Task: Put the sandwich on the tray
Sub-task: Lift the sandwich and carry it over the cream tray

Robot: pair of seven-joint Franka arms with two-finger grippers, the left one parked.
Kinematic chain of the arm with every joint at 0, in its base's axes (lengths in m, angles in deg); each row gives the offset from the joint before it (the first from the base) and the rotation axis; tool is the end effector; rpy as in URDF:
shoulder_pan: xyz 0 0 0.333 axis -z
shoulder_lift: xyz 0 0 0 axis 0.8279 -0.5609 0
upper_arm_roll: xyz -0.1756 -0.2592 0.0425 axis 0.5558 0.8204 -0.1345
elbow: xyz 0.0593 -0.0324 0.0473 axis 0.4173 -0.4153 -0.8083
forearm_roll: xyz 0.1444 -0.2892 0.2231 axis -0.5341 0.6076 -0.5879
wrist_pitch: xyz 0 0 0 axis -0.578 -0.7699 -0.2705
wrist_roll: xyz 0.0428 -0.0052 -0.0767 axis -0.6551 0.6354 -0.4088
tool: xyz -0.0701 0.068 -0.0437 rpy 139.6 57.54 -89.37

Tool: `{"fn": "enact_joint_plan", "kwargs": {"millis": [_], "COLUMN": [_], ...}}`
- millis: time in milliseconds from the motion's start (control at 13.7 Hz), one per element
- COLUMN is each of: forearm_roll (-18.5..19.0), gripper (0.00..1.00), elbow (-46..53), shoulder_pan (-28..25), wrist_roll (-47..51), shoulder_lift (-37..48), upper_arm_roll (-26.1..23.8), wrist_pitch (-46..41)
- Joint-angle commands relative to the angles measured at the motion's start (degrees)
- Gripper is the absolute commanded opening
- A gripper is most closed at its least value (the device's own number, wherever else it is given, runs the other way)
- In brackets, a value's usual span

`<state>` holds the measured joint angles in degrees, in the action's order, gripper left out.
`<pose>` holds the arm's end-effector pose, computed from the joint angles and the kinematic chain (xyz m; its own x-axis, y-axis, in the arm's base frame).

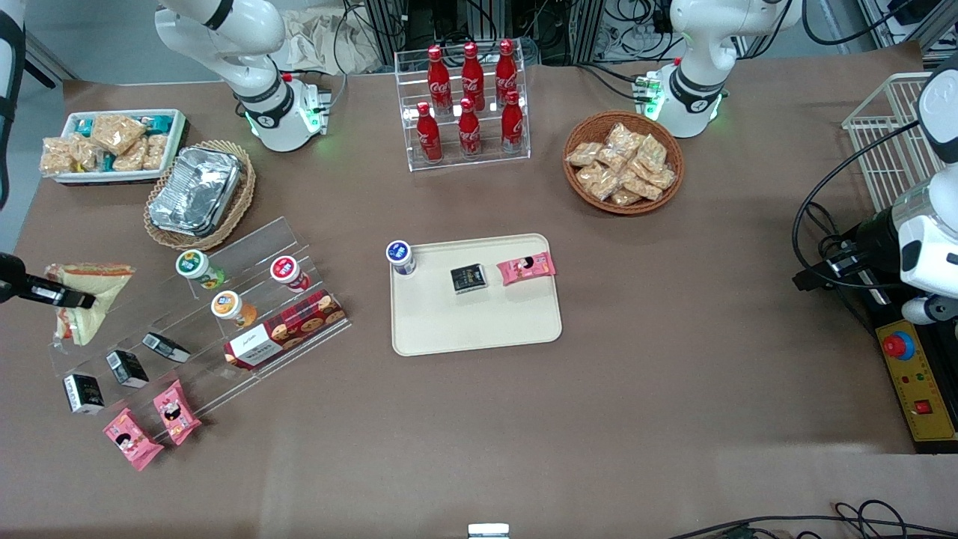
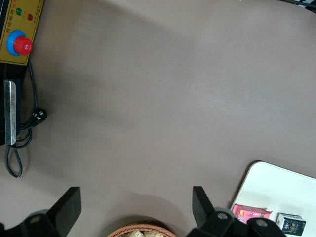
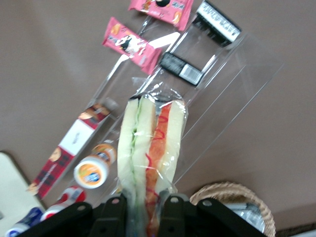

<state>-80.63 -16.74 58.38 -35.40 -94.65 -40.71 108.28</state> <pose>0.5964 -0.1492 0.5060 0.9231 -0.3644 -0.1225 -0.3747 -0.9242 -0.0742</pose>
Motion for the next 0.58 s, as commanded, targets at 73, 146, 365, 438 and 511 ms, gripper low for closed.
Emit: {"fn": "enact_joint_plan", "kwargs": {"millis": [73,146,365,438,511], "forearm_roll": [-1.1,-1.2,-3.9,-3.9,-3.9], "gripper": [0.0,0.0,0.0,0.0,0.0], "elbow": [2.8,2.8,4.0,4.5,4.8], "shoulder_pan": [-7.9,-10.9,-20.4,-24.4,-27.5], "wrist_roll": [15.6,21.3,39.5,46.3,52.5], "shoulder_lift": [0.7,0.9,0.7,0.0,-1.2], "upper_arm_roll": [-0.4,-0.4,-0.2,-0.2,-0.1], "wrist_pitch": [-4.8,-4.8,-4.1,-3.5,-1.6]}}
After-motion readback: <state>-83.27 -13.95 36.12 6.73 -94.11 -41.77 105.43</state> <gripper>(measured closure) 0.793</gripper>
